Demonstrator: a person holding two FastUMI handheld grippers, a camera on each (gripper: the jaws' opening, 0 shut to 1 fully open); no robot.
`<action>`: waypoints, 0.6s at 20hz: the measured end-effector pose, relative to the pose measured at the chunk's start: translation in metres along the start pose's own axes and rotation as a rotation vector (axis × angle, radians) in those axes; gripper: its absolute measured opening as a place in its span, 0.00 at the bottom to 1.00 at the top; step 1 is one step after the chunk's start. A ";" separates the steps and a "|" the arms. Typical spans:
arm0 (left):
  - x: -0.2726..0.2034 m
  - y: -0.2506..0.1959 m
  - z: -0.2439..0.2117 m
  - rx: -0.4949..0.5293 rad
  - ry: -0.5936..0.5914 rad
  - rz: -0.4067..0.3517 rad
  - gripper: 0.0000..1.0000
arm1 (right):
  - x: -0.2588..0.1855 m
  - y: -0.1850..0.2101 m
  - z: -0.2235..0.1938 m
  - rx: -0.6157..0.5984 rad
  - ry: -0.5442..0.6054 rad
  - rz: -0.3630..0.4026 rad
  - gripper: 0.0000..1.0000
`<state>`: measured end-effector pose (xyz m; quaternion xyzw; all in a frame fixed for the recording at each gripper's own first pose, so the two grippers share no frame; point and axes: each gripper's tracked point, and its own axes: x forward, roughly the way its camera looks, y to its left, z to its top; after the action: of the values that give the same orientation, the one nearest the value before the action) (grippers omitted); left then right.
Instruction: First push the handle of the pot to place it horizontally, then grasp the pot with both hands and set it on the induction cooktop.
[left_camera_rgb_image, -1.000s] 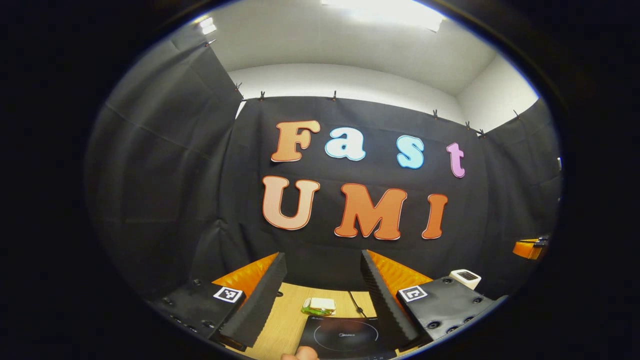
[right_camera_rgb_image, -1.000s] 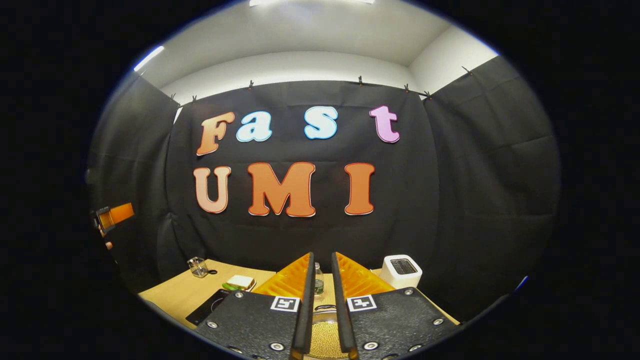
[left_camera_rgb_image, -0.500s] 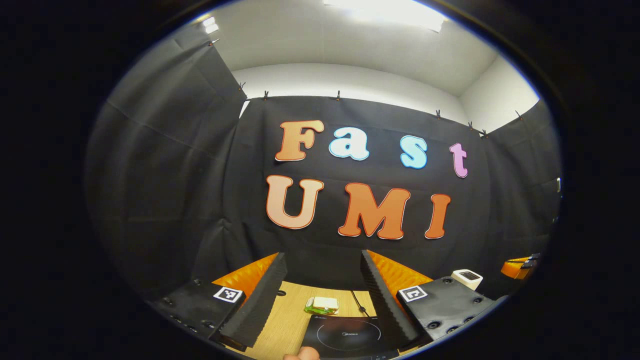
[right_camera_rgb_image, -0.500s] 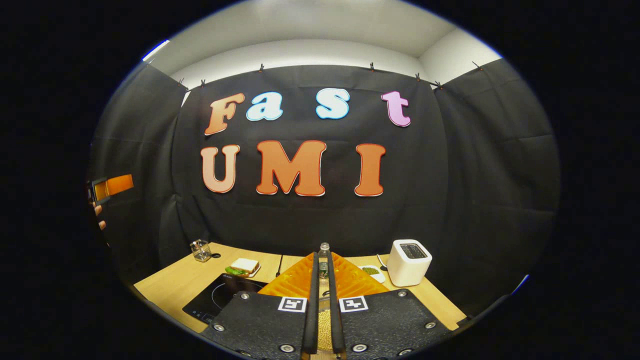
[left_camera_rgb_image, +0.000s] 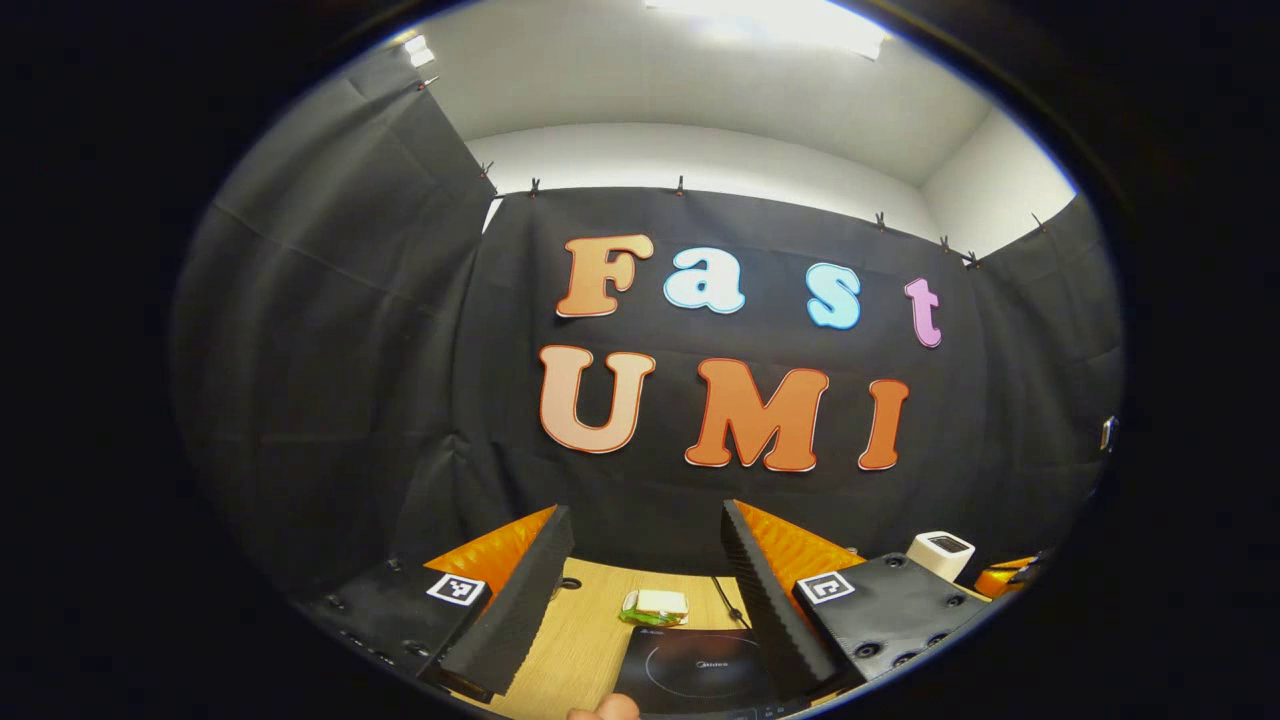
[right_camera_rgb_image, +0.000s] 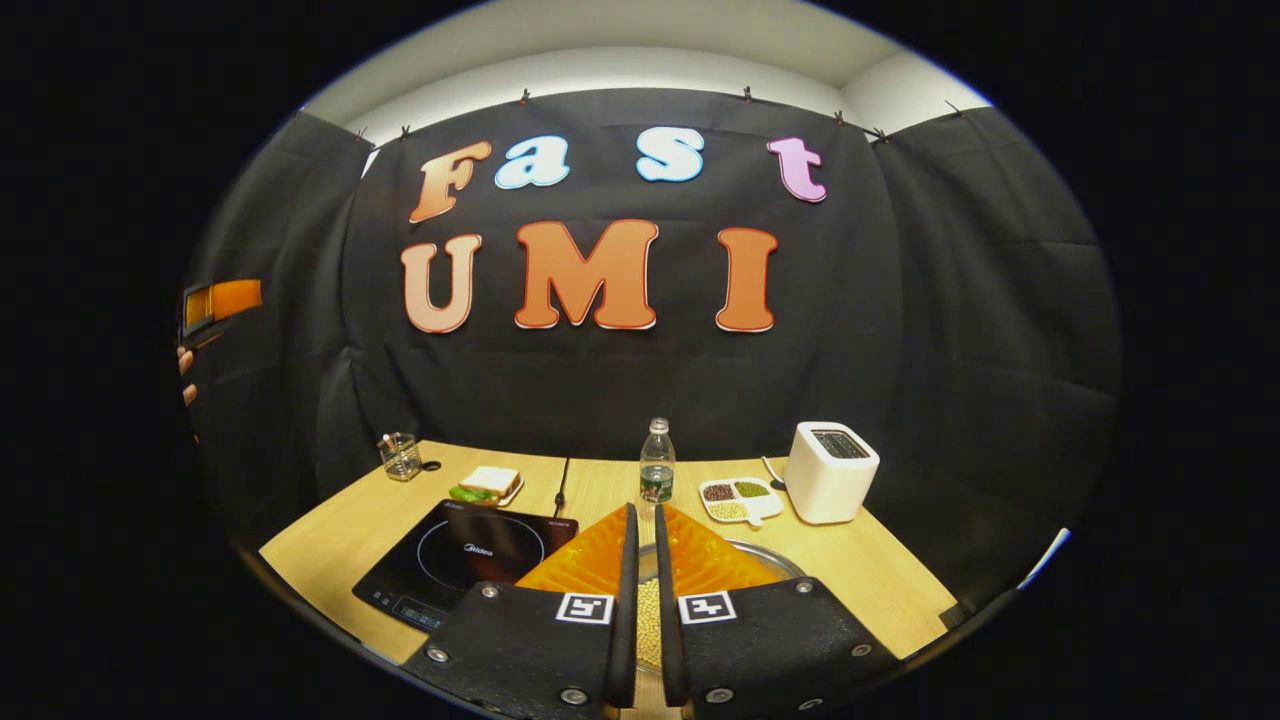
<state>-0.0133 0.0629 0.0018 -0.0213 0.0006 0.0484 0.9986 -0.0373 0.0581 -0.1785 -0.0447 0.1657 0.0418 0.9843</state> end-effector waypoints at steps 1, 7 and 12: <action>0.001 0.003 -0.001 -0.001 0.002 0.009 0.96 | -0.002 0.003 -0.010 0.001 0.014 0.006 0.10; 0.003 0.009 -0.009 -0.004 0.021 0.014 0.99 | -0.009 0.001 -0.051 0.037 0.082 -0.003 0.10; -0.001 0.010 -0.013 -0.006 0.036 0.010 0.99 | -0.010 0.007 -0.096 0.064 0.157 0.000 0.10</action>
<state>-0.0149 0.0718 -0.0114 -0.0249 0.0184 0.0529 0.9981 -0.0784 0.0547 -0.2657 -0.0166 0.2437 0.0329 0.9691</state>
